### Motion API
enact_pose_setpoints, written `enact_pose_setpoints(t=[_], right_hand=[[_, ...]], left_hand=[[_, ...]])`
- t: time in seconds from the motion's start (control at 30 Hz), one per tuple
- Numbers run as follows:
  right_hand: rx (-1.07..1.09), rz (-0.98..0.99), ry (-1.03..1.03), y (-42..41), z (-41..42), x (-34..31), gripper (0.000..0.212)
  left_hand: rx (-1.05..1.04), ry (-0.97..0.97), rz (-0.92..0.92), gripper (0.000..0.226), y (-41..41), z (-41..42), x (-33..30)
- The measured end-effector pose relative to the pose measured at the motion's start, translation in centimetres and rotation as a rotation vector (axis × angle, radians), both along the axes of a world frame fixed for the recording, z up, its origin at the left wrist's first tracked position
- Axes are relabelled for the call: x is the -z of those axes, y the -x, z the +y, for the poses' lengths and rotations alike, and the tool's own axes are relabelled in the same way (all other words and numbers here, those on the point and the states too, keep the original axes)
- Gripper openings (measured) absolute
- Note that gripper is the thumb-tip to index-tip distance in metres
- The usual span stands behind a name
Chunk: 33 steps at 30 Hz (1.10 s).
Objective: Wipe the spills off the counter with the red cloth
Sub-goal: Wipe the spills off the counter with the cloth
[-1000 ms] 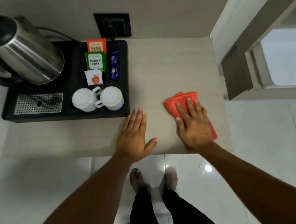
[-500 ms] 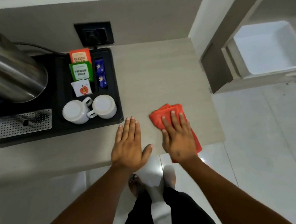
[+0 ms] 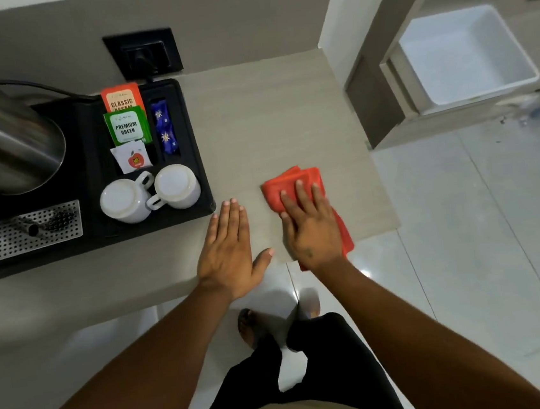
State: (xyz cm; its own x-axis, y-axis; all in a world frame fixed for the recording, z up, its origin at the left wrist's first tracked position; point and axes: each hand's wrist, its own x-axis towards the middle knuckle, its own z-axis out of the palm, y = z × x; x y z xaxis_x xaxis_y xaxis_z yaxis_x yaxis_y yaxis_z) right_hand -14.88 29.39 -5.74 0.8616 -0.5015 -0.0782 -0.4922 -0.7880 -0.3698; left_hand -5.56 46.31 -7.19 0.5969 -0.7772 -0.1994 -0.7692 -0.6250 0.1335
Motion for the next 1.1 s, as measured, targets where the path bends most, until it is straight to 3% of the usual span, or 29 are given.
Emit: enact_pose_setpoints(t=[0.17, 0.33, 0.4, 0.73, 0.93, 1.1], right_hand=[[0.138, -0.018, 0.030, 3.0, -6.1, 0.4, 0.047], [0.231, 0.098, 0.010, -2.7, -13.5, 0.3, 0.050], [0.153, 0.141, 0.008, -6.8, -14.0, 1.0, 0.050], [0.137, 0.099, 0.063, -16.2, -17.6, -1.3, 0.054], [-0.092, 0.098, 0.024, -22.0, -13.5, -0.1, 0.058], [-0.229, 0.029, 0.030, -15.6, -4.2, 0.2, 0.054]], left_hand=[[0.010, -0.027, 0.006, 0.101, -0.2, -0.2, -0.1], [0.028, -0.008, 0.053, 0.104, -1.3, -0.8, 0.2], [-0.059, -0.004, 0.082, 0.105, -1.4, -0.8, 0.7], [0.021, 0.173, 0.058, 0.105, -1.6, -1.3, 0.1], [-0.015, 0.153, 0.064, 0.107, -2.0, -1.1, 0.3], [-0.016, 0.162, 0.077, 0.108, -1.9, -1.2, 0.0]])
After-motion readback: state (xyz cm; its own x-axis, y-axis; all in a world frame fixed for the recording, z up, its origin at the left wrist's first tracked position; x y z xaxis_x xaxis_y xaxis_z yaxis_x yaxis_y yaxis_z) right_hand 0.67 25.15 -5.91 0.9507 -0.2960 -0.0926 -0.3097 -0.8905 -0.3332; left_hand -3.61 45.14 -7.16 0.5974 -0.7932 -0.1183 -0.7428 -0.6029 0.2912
